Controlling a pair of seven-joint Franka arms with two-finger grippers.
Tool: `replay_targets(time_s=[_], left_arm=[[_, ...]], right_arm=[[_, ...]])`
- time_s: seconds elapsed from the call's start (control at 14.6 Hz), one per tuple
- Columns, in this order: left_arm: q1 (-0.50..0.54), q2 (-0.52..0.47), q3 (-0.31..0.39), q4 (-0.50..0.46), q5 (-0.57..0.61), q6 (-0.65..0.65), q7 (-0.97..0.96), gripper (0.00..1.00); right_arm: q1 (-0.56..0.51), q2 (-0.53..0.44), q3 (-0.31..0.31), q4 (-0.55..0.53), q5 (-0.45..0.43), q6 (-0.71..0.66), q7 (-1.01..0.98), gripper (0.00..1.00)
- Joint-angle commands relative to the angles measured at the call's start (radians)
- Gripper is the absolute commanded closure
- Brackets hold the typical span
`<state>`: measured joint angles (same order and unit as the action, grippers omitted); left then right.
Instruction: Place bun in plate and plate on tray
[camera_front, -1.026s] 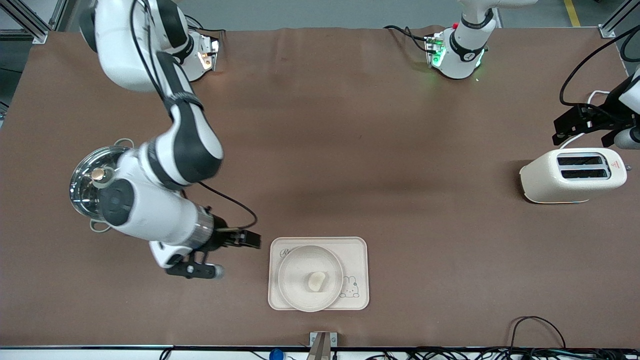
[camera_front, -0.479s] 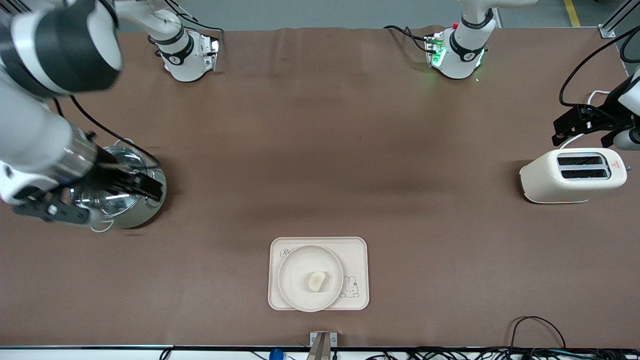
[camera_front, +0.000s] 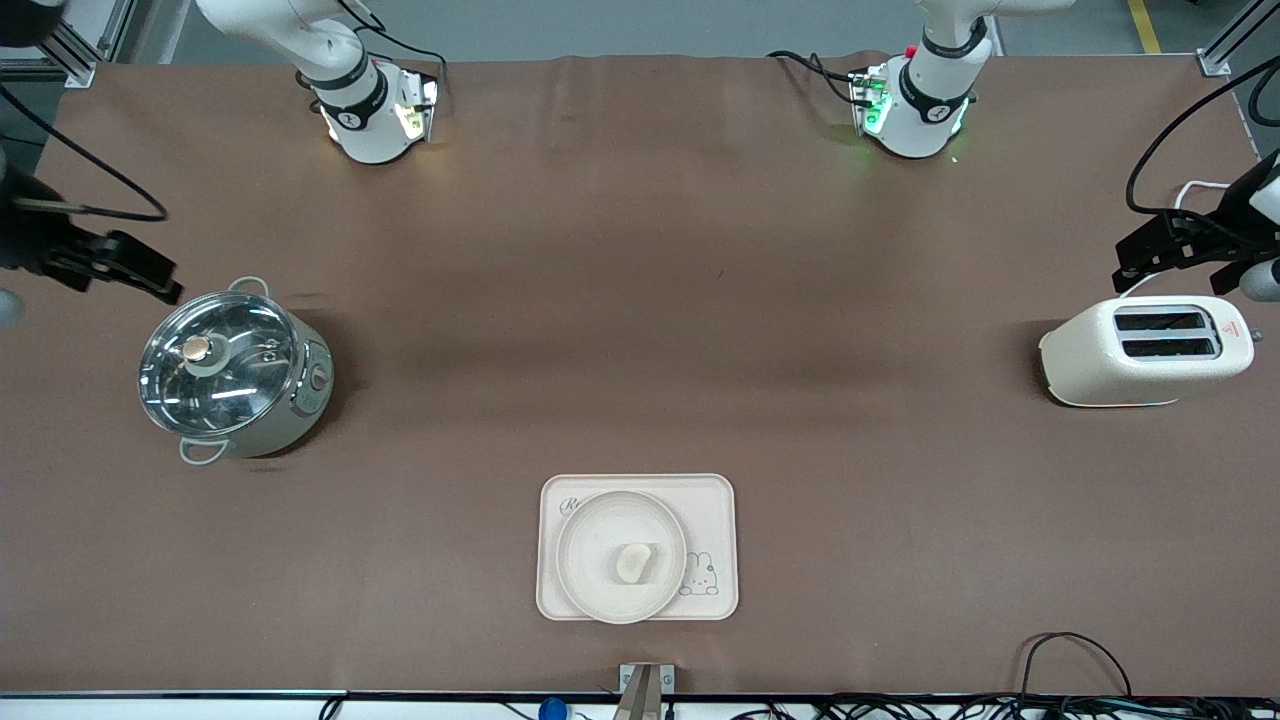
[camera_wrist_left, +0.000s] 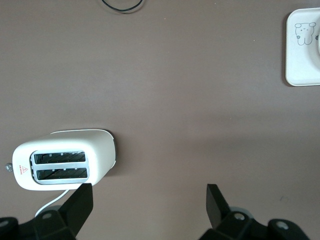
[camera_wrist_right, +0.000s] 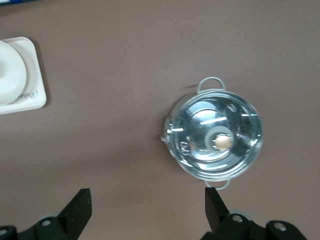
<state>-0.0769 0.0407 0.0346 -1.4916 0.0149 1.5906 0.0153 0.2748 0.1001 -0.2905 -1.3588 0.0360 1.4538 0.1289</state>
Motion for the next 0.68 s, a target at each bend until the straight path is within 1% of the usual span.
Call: replay_targets(time_s=[0.0, 0.14, 0.34, 0.48, 0.62], left_arm=[[0.0, 0.004, 0.001, 0.014, 0.007, -0.006, 0.008, 0.0], [0.0, 0.004, 0.001, 0.014, 0.007, -0.006, 0.009, 0.0], [0.0, 0.004, 0.001, 0.014, 0.007, -0.006, 0.009, 0.0], [0.0, 0.004, 0.001, 0.016, 0.008, -0.006, 0.009, 0.0], [0.002, 0.004, 0.001, 0.019, 0.011, -0.006, 0.009, 0.0]], right_arm=[[-0.107, -0.118, 0.077, -0.12, -0.019, 0.023, -0.078, 0.0], [-0.158, -0.151, 0.083, -0.131, -0.019, -0.009, -0.101, 0.0], [-0.264, -0.178, 0.2, -0.134, -0.021, -0.045, -0.104, 0.0], [-0.276, -0.184, 0.205, -0.132, -0.021, -0.049, -0.107, 0.0], [-0.27, -0.183, 0.205, -0.128, -0.06, -0.049, -0.143, 0.0]])
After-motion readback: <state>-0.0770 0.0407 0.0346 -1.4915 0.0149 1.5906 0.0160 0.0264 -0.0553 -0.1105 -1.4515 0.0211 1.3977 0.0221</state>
